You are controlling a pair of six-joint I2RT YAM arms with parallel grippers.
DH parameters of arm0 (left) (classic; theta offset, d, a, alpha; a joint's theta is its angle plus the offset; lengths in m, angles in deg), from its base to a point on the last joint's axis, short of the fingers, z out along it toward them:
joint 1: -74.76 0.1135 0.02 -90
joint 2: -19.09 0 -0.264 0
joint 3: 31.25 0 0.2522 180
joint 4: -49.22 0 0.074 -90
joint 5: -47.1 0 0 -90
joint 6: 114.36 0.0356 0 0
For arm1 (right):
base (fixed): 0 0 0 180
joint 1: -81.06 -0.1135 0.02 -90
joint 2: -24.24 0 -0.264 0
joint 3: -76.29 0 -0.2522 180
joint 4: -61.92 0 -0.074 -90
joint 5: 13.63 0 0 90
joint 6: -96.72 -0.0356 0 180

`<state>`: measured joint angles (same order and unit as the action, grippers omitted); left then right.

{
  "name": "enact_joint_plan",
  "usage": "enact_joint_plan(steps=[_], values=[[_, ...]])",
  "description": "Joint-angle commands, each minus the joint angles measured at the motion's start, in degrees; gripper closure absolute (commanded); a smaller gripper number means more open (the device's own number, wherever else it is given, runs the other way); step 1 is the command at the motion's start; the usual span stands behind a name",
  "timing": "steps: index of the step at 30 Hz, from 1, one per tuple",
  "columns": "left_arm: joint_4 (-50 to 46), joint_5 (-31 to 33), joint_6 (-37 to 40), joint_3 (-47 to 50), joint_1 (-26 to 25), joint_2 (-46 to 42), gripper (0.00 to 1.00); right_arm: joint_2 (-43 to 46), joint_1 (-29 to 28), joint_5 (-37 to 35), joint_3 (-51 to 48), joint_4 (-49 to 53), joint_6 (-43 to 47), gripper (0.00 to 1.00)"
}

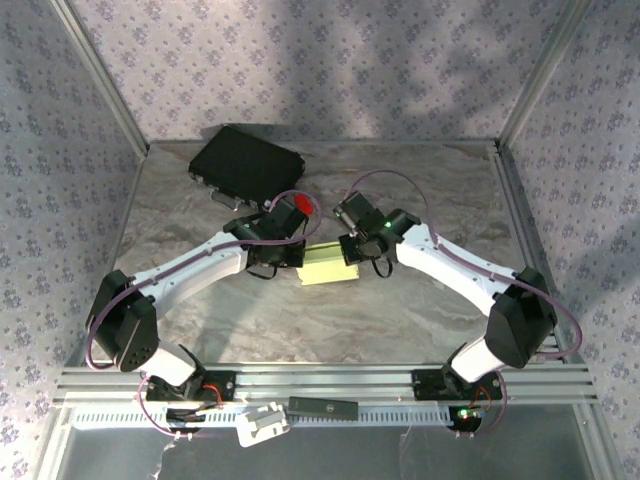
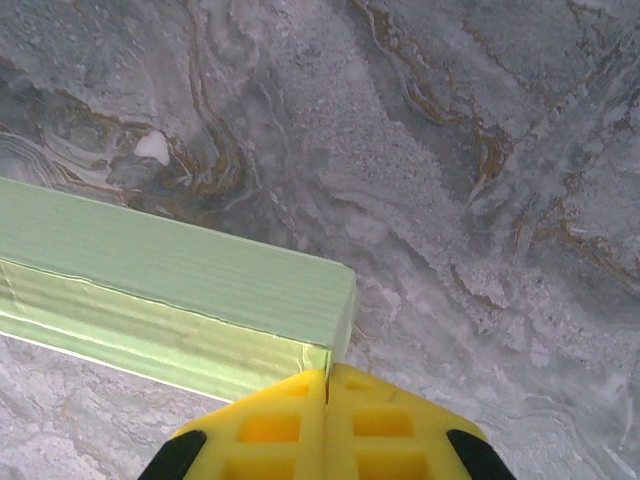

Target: Fold the paper box

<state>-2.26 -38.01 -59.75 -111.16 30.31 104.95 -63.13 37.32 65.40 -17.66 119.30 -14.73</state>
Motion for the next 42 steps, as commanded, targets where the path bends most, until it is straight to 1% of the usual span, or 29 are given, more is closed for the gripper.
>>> enact_joint_plan(steps=[1,9,19,42], values=[[0.8,-3.2,1.3,-2.3,-0.4,-0.8,1.0,-1.0,-0.6,2.3,3.2,2.8,-0.7,1.0],[-0.3,-3.7,1.3,-3.6,-0.5,-0.6,1.0,-1.4,-0.7,2.4,6.6,7.1,-0.4,1.0],[-0.4,-4.7,1.2,-4.3,-0.4,-0.2,1.0,-2.6,-0.8,2.8,8.2,9.5,-0.4,1.0],[1.1,-4.8,1.4,-3.0,-0.4,0.9,1.0,-1.5,0.8,3.8,1.4,2.8,-3.7,1.0]])
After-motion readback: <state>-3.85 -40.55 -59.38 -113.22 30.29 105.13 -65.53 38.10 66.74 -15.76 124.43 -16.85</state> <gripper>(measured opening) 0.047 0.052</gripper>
